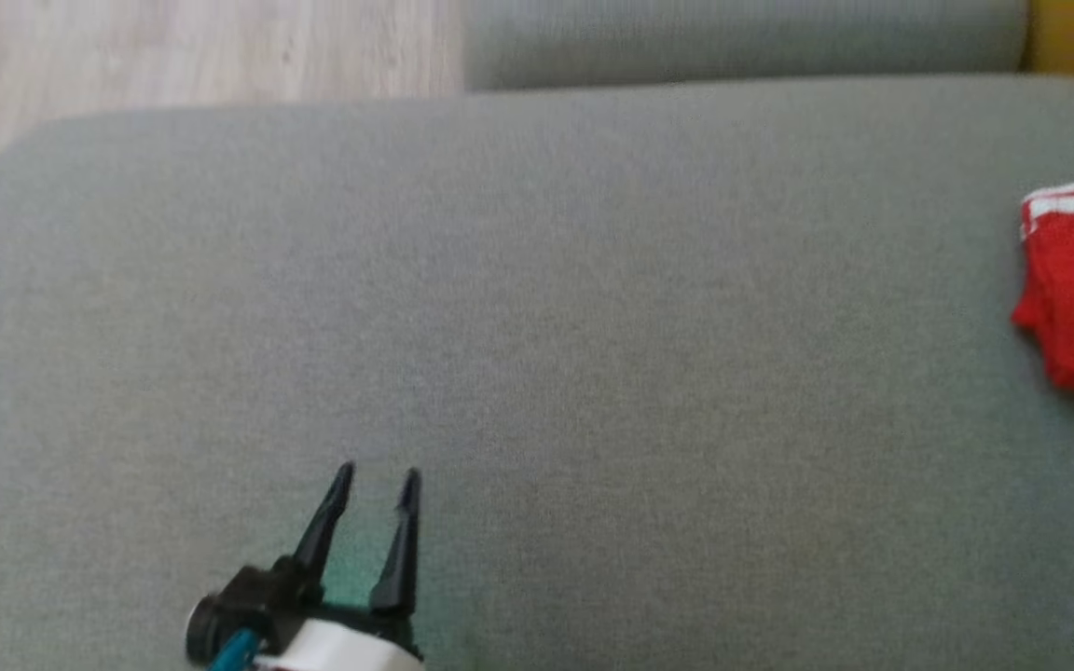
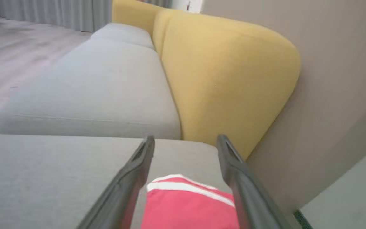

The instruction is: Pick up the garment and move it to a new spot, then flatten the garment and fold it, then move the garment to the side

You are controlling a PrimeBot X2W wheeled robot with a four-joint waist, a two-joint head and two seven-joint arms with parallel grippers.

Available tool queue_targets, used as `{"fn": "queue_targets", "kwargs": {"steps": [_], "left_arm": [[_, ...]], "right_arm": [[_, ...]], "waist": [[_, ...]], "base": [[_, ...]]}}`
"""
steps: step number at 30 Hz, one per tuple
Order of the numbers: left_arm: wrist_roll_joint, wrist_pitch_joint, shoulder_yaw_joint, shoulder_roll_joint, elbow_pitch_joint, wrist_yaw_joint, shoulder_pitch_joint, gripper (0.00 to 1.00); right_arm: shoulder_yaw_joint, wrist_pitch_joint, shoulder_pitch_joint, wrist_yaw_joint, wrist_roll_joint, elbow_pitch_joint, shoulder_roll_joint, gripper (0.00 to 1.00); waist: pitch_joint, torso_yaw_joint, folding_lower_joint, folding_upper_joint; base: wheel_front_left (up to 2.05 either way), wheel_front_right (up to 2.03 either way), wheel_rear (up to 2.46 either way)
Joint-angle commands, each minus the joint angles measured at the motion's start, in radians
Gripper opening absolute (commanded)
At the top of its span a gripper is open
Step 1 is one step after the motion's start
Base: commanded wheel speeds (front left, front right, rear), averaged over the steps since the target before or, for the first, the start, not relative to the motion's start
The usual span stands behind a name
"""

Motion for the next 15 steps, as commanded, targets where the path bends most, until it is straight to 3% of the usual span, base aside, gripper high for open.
{"fn": "queue_targets", "kwargs": {"steps": [1, 8, 15], "left_arm": [[-0.001, -0.01, 0.043, 0.0, -0.03, 0.014, 0.002, 1.0], [0.025, -0.01, 0.101, -0.001, -0.009, 0.08, 0.056, 1.0], [0.038, -0.01, 0.144, -0.002, 0.007, 0.106, 0.069, 1.0]], "right_arm": [[0.036, -0.025, 0.036, -0.001, 0.024, -0.062, 0.011, 1.0], [0.166, -0.179, 0.332, -0.001, 0.079, -0.207, 0.136, 1.0], [0.244, -0.314, 0.513, -0.001, 0.132, -0.203, 0.215, 1.0]], "waist": [[-0.053, 0.006, 0.0001, 0.0], [-0.125, 0.009, 0.0001, 0.0], [-0.145, 0.016, 0.0001, 0.0]], "base": [[0.0, 0.0, 0.0], [0.0, 0.0, 0.0], [0.0, 0.0, 0.0]]}}
